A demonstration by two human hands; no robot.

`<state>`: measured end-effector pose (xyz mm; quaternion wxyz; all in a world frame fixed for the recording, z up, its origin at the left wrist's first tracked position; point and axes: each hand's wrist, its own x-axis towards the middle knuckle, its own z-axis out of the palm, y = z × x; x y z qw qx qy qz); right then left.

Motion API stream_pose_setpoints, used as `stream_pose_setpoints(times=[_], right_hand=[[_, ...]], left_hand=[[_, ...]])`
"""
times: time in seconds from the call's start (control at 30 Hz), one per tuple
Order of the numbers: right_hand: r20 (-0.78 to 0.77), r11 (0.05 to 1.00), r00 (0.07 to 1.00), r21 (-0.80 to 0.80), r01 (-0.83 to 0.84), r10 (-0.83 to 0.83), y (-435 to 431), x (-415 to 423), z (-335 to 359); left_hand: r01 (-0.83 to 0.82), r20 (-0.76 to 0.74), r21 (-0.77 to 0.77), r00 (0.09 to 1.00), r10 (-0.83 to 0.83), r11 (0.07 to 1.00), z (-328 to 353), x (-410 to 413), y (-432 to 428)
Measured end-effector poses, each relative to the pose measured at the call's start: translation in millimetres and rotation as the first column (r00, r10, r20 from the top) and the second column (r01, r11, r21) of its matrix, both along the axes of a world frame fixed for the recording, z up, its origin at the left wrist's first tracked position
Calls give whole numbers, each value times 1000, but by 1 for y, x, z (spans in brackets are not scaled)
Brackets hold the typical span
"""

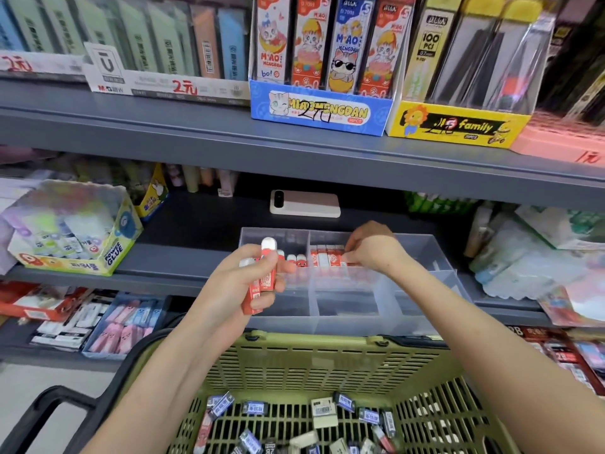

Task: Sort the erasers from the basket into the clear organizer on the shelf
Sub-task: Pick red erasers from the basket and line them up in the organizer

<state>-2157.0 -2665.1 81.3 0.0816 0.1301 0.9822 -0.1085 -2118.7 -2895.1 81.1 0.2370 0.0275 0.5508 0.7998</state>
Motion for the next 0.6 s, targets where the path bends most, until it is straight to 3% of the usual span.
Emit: stream_pose_setpoints(times=[0.07, 0.13, 0.2, 0.23, 0.33, 0.43, 0.5, 0.6], right_hand=[[-171, 999, 985, 33, 15, -9, -8, 9, 9], [-365, 964, 931, -252, -90, -8, -25, 24, 20], [-342, 720, 940, -647, -249, 18, -49, 40, 37], [-309, 610, 949, -741, -282, 63, -59, 46, 42], [-268, 533, 949, -785, -316, 169, -73, 50, 48], [-278, 481, 957, -831, -281, 80, -66, 37, 51], [-328, 579, 943, -779, -239, -52, -55, 21, 49], [-288, 802, 957, -577, -155, -21, -43, -2, 36]], left_hand=[[-4, -27, -22, 1000, 3, 1000, 0, 1, -1], [-5, -52, -52, 999, 3, 999, 0, 1, -2], [2, -91, -101, 996, -11, 995, 1, 3, -3], [8, -119, -132, 993, -24, 991, 2, 4, -2], [9, -203, -215, 978, -54, 977, 6, 6, -3], [-63, -249, -309, 968, -17, 949, 11, 4, -10], [-141, -227, -336, 972, 65, 931, 12, 0, -18], [-193, -35, -195, 981, 190, 962, 14, -7, -30]])
